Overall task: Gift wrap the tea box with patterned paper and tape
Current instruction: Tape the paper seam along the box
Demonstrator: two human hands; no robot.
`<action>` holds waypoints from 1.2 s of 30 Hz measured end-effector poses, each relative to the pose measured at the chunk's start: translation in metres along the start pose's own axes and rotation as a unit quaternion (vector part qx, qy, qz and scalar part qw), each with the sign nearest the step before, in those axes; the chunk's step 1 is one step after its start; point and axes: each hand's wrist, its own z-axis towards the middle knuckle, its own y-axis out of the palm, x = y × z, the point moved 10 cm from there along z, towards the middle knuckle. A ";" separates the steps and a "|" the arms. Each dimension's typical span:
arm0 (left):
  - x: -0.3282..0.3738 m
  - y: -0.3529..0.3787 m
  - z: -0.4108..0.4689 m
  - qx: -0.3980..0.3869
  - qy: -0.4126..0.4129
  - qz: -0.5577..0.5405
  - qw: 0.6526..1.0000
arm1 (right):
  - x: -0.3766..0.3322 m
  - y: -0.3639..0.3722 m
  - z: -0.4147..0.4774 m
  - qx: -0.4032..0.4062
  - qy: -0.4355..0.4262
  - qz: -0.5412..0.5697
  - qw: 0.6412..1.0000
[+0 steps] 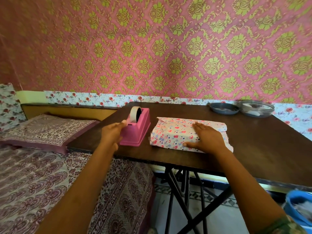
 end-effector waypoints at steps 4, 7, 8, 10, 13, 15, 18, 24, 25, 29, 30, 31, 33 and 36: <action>-0.007 0.000 -0.001 -0.030 0.004 0.036 0.999 | 0.000 -0.001 -0.001 0.000 -0.002 0.002 1.000; -0.018 -0.001 -0.001 -0.035 -0.008 0.035 0.999 | 0.000 -0.001 -0.002 -0.003 0.001 -0.001 1.000; -0.020 -0.002 0.000 -0.031 -0.009 0.029 0.999 | 0.000 -0.001 -0.001 -0.003 0.001 -0.002 1.000; -0.021 -0.003 0.000 -0.021 -0.004 0.031 0.999 | 0.000 -0.001 -0.001 -0.005 0.000 -0.001 1.000; -0.017 -0.005 0.005 -0.001 0.031 0.082 0.996 | 0.000 -0.001 -0.001 -0.002 0.003 0.003 1.000; -0.008 -0.009 0.008 0.020 0.070 0.144 0.987 | 0.001 -0.001 0.000 -0.001 0.006 0.006 1.000; 0.004 -0.017 0.008 0.055 0.111 0.274 0.954 | 0.001 0.000 0.001 -0.001 0.004 0.006 1.000; 0.001 -0.023 -0.012 0.000 0.104 0.184 0.977 | 0.001 0.001 0.000 -0.004 0.004 0.005 1.000; 0.005 -0.014 -0.018 -0.025 0.107 0.151 0.982 | 0.000 0.000 0.000 -0.003 0.003 0.006 1.000; 0.024 0.054 -0.039 -0.105 0.113 0.090 0.984 | -0.003 -0.002 -0.002 -0.004 0.004 0.006 1.000; 0.027 0.078 -0.042 -0.124 0.109 0.087 0.982 | -0.002 -0.002 -0.003 -0.005 0.005 0.005 1.000; 0.027 0.100 -0.044 -0.139 0.100 0.088 0.981 | -0.003 -0.002 -0.003 -0.007 0.005 0.006 1.000; 0.023 0.145 -0.046 -0.168 0.071 0.089 0.979 | -0.002 -0.002 -0.002 -0.006 0.006 0.009 1.000; 0.016 0.192 -0.039 -0.169 0.024 0.090 0.981 | -0.002 -0.002 -0.001 0.002 0.002 0.016 1.000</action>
